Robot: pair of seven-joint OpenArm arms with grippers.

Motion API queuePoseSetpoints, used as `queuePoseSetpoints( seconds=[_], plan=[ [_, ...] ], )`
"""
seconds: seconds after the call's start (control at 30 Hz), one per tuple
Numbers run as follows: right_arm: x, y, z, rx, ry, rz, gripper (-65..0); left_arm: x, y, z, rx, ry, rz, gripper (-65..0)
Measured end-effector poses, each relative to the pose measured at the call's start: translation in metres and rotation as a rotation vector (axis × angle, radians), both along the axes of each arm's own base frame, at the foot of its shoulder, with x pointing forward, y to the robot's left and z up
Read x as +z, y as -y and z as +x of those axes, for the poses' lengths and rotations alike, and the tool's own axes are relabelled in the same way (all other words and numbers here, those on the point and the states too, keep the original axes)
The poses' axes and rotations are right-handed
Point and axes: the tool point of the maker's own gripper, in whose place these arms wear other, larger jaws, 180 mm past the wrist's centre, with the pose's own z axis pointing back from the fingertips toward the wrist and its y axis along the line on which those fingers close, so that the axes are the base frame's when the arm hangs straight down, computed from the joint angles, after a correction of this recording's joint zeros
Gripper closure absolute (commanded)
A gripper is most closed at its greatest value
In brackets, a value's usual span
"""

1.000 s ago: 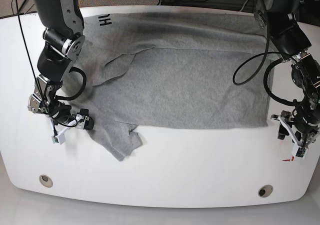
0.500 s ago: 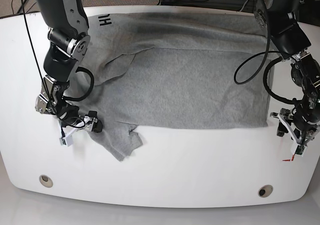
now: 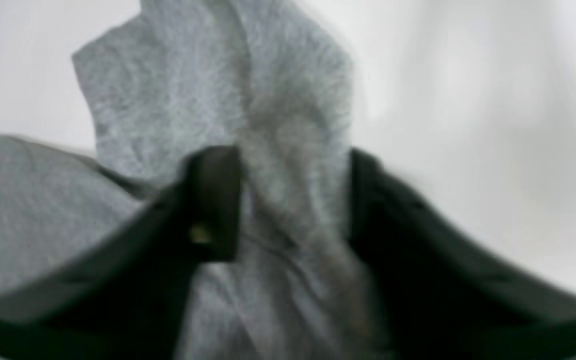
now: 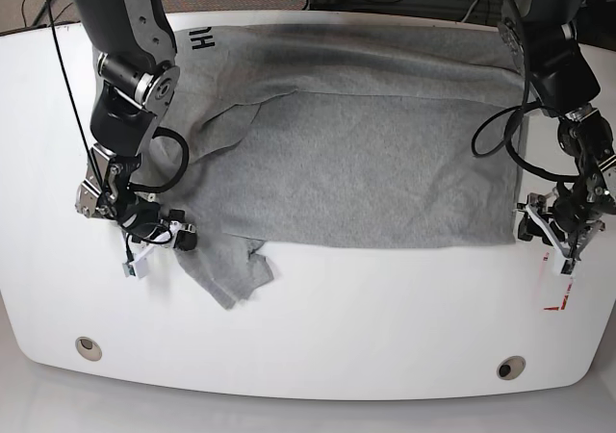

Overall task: Layout the t-shirt on the table in an organized manner, then fold the t-shirt properly
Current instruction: 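Release and move both grippers across the shirt to the hem edge, then grasp the hem corners of the grey shirt with both grippers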

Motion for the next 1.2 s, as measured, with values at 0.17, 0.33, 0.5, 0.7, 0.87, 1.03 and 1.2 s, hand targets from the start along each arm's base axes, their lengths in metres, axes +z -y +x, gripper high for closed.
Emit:
queuePoseSetpoints(
  seconds=[0.17, 0.33, 0.5, 0.7, 0.87, 1.03, 1.2],
  plan=[
    [-0.003, 0.0, -0.002, 0.004, -0.011, -0.002, -4.8, -0.02, -0.003, 0.004, 0.051, -0.007, -0.072, -27.5],
    [-0.003, 0.0, -0.003, 0.005, -0.013, -0.003, -4.8, -0.032, -0.002, 0.016, 0.117, 0.002, -0.149, -27.6],
    [-0.003, 0.0, -0.003, 0.005, -0.014, -0.004, -4.8, -0.043, 0.003, 0.021, 0.148, 0.004, -0.21, -34.9],
    [-0.004, 0.0, -0.003, 0.006, -0.014, -0.004, -4.8, -0.058, -0.001, 0.018, 0.212, -0.005, -0.241, -39.7],
    [-0.004, 0.0, -0.003, 0.005, -0.014, -0.004, -4.8, -0.059, -0.003, 0.019, 0.229, -0.012, -0.24, -39.7],
    [-0.004, 0.0, -0.003, 0.005, -0.014, -0.004, -4.8, -0.06, -0.001, 0.018, 0.216, -0.013, -0.242, -39.7],
    [-0.004, 0.0, -0.003, 0.005, -0.015, -0.004, -4.8, -0.061, 0.009, 0.019, 0.167, -0.02, -0.236, -39.6]
  ],
)
